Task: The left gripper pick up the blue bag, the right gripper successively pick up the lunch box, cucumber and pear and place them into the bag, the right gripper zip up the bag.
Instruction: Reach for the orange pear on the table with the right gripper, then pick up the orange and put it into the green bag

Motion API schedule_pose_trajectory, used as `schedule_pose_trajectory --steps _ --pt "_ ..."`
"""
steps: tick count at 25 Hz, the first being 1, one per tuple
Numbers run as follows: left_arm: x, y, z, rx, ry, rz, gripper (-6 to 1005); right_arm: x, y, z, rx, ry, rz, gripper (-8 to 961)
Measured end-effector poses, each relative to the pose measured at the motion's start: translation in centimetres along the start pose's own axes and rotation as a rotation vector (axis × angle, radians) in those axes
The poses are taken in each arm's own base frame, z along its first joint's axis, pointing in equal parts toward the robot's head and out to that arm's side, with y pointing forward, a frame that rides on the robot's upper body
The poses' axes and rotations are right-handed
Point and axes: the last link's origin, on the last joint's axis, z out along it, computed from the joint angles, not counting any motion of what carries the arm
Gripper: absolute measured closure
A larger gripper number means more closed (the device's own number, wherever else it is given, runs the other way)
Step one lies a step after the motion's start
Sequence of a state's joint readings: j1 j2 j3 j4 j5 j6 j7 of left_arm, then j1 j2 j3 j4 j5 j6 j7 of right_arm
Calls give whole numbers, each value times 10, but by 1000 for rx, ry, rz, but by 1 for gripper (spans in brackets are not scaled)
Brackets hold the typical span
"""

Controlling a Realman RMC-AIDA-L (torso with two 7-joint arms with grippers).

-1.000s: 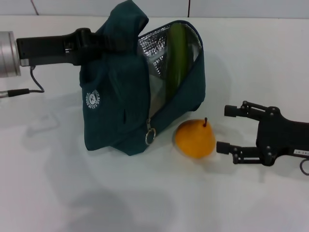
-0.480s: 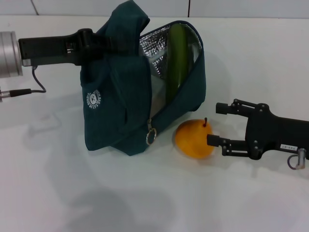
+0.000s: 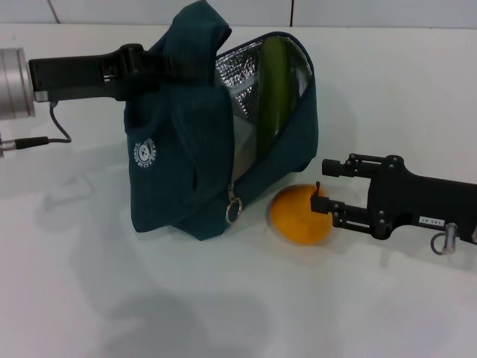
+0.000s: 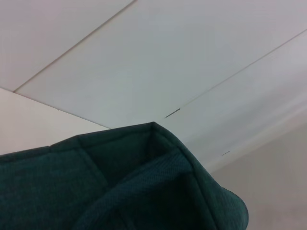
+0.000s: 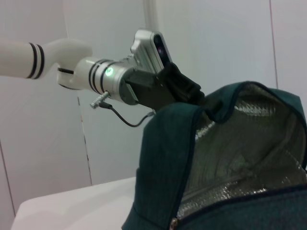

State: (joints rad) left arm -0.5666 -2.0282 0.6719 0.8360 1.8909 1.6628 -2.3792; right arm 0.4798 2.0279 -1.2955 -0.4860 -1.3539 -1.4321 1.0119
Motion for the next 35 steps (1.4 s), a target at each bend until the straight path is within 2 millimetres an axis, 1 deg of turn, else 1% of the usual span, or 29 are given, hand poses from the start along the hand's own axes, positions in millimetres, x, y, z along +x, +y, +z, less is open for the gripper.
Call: schedule_pose_trajectory --steps 4,17,23,29,34,35 --pt "0 0 1 -1 -1 1 950 2 -2 3 10 3 9 377" --pt "0 0 3 -7 -5 -5 949 4 -2 11 -6 35 2 376" --pt "0 0 3 -7 -5 -6 949 6 -3 15 16 36 -19 557" --pt "-1 0 3 -7 -4 -8 949 8 -3 18 21 47 -40 788" --pt "0 0 3 -7 -5 -7 949 5 -3 18 20 31 -48 928" --pt "-1 0 3 -7 -4 -8 949 2 -2 18 12 18 -52 928"
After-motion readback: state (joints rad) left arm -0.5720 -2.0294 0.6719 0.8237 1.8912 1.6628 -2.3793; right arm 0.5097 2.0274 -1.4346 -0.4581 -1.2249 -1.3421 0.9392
